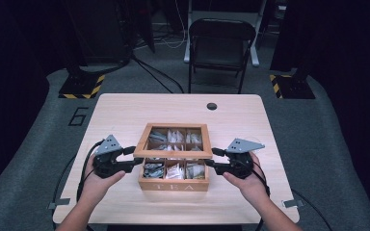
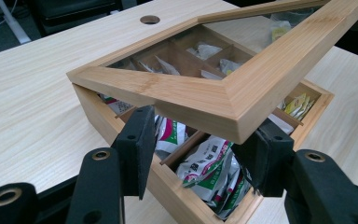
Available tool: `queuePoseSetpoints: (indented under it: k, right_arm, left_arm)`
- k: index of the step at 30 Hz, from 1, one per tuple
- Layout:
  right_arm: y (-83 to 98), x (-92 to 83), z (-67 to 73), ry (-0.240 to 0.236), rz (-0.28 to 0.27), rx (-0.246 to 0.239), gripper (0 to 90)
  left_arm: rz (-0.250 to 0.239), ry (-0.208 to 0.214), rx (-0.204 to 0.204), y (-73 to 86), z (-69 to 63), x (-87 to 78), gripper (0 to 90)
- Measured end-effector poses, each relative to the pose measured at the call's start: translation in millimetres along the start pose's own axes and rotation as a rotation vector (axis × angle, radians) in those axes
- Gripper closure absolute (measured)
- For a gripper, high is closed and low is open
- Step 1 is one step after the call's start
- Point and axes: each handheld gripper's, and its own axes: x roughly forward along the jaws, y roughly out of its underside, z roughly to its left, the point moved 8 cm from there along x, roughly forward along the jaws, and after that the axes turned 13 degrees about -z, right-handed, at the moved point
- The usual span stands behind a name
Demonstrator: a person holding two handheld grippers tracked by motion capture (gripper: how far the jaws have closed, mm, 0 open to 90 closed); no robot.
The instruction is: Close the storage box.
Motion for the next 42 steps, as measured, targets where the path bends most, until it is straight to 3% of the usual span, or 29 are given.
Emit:
queuePoseSetpoints:
  k: [7,14,25,31,42]
  right_arm:
    - [10.8,-1.2,3.7,0.0,0.005,0.004,50.2]
    - [21.8,-1.2,7.0,0.01,0.007,-0.019,50.5]
    - [37.6,-1.2,11.5,0.01,0.034,-0.031,50.4]
    - [43.8,-1.1,13.3,0.011,0.048,-0.042,50.1]
    - [54.1,-2.4,17.8,0.013,0.066,-0.022,49.7]
  left_arm:
    - [0.018,0.005,0.012,10.3,-3.9,-1.5,48.7]
    - [0.004,0.005,0.016,20.8,-8.2,-3.3,49.2]
    - [0.013,0.007,0.003,37.5,-12.8,-3.4,49.7]
    - [0.026,0.01,0.02,42.1,-16.0,-5.7,49.8]
    - [0.035,0.007,0.023,53.1,-21.3,-8.2,49.7]
